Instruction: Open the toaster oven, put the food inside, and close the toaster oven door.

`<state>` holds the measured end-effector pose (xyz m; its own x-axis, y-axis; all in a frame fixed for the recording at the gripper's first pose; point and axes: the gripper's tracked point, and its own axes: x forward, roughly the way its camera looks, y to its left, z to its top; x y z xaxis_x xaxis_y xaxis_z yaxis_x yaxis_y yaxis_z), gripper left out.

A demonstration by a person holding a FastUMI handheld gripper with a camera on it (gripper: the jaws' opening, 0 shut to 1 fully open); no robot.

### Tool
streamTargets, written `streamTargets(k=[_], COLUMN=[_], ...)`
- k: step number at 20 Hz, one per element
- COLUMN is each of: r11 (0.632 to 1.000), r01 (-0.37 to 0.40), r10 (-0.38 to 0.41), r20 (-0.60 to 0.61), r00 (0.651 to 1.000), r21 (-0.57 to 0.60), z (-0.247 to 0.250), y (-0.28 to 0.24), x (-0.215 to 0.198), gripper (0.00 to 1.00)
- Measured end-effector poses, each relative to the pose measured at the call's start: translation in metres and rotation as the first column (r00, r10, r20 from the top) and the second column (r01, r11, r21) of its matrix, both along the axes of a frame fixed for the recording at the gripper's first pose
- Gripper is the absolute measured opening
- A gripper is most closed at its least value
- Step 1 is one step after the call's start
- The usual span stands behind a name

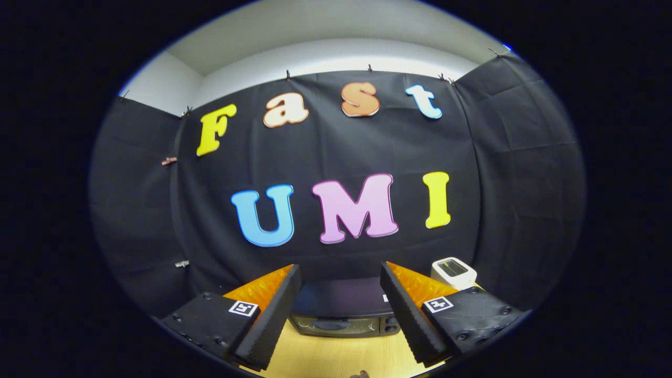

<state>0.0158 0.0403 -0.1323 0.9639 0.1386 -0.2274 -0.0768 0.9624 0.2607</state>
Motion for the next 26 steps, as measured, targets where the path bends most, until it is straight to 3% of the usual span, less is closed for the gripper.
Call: streamTargets(k=[5,9,16,26], r11=[0.997,0.997,0.994,0.988], r01=[0.015,0.008,0.031,-0.036], r10=[0.001,0.014,0.001,0.073], r20=[0.208,0.269,0.282,0.247], r00=[0.978,0.963,0.959,0.966], r21=[-0.072,-0.082,-0.108,-0.150], z=[0.091,0.120,0.128,0.114], y=[-0.038,-0.050,-0.071,-0.045], x=[-0.018,-0.037,-0.026,-0.006], gripper=[0.97,0.97,0.97,0.96])
